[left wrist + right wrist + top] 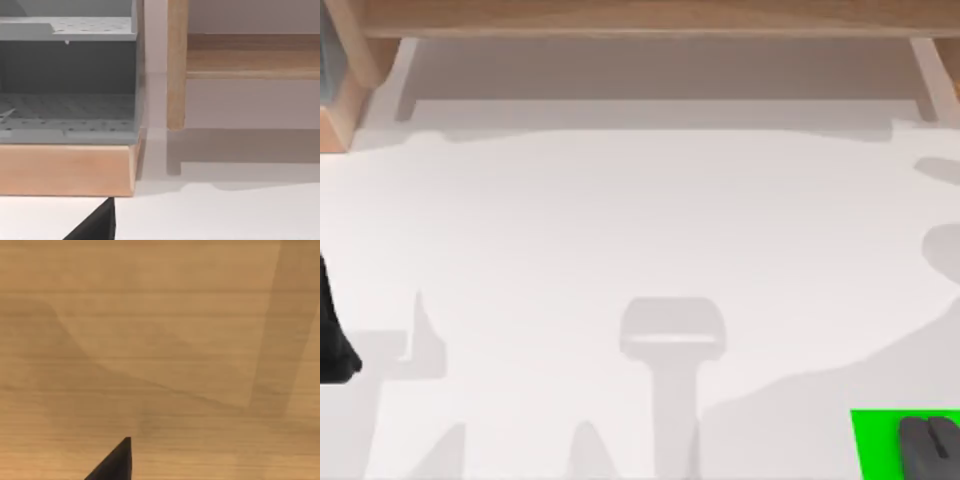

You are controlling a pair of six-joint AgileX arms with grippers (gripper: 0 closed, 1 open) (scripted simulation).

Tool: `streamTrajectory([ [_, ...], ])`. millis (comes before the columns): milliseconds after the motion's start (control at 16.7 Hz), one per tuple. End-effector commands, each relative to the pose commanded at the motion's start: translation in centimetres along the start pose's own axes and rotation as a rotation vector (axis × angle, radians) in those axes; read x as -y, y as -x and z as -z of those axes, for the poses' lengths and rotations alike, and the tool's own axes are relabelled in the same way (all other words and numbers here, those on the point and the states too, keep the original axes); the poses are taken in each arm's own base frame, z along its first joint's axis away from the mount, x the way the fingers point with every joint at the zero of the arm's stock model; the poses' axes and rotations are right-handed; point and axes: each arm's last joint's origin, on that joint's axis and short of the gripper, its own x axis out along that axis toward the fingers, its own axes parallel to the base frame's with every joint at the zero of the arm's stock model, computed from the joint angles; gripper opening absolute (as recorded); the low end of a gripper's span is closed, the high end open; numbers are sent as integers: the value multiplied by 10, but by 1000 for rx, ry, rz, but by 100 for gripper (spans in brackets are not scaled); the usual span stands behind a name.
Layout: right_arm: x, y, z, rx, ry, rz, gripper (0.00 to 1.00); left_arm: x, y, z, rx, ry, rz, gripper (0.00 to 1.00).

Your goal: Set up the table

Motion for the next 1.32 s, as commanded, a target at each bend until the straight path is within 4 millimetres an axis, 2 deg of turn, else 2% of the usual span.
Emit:
streamTrajectory([
  [180, 0, 0, 0, 0, 0, 0, 100, 0, 0, 0, 0, 0, 0, 100],
  [240, -14, 6, 5, -12, -7, -51, 100, 0, 0, 0, 0, 0, 0, 100],
  [360, -11, 7, 4, -11, -13, -50, 100, 0, 0, 0, 0, 0, 0, 100],
  [540, 13, 16, -1, -3, -74, -48, 100, 0, 0, 0, 0, 0, 0, 100],
  [720, 56, 40, -11, 18, -193, -47, 100, 0, 0, 0, 0, 0, 0, 100],
  [900, 111, 86, -24, 54, -363, -37, 100, 0, 0, 0, 0, 0, 0, 100],
  [1080, 160, 155, -33, 105, -571, -15, 100, 0, 0, 0, 0, 0, 0, 100],
  [1200, 178, 208, -35, 147, -724, -5, 100, 0, 0, 0, 0, 0, 0, 100],
  [1320, 180, 258, -34, 191, -881, -5, 100, 0, 0, 0, 0, 0, 0, 100],
])
